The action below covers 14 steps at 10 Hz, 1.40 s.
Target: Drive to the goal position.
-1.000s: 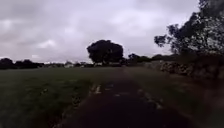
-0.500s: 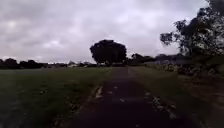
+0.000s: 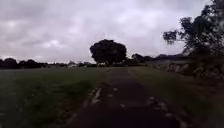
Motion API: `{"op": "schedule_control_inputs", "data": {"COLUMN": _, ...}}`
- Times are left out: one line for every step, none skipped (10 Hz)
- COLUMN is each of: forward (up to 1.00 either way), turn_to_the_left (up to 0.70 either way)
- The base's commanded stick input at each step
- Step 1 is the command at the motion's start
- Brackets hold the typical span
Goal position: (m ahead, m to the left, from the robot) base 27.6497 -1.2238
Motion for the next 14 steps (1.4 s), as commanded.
{"op": "schedule_control_inputs", "data": {"forward": 0.50, "turn_to_the_left": -0.25}}
{"op": "schedule_control_inputs", "data": {"forward": 0.50, "turn_to_the_left": -0.25}}
{"op": "schedule_control_inputs", "data": {"forward": 0.50, "turn_to_the_left": -0.25}}
{"op": "schedule_control_inputs", "data": {"forward": 0.50, "turn_to_the_left": -0.25}}
{"op": "schedule_control_inputs", "data": {"forward": 0.50, "turn_to_the_left": 0.00}}
{"op": "schedule_control_inputs", "data": {"forward": 0.50, "turn_to_the_left": 0.00}}
{"op": "schedule_control_inputs", "data": {"forward": 0.50, "turn_to_the_left": 0.00}}
{"op": "schedule_control_inputs", "data": {"forward": 0.50, "turn_to_the_left": 0.00}}
{"op": "schedule_control_inputs", "data": {"forward": 0.50, "turn_to_the_left": 0.00}}
{"op": "schedule_control_inputs", "data": {"forward": 0.50, "turn_to_the_left": 0.00}}
{"op": "schedule_control_inputs", "data": {"forward": 0.50, "turn_to_the_left": 0.00}}
{"op": "schedule_control_inputs", "data": {"forward": 0.50, "turn_to_the_left": 0.00}}
{"op": "schedule_control_inputs", "data": {"forward": 0.50, "turn_to_the_left": 0.00}}
{"op": "schedule_control_inputs", "data": {"forward": 0.50, "turn_to_the_left": 0.00}}
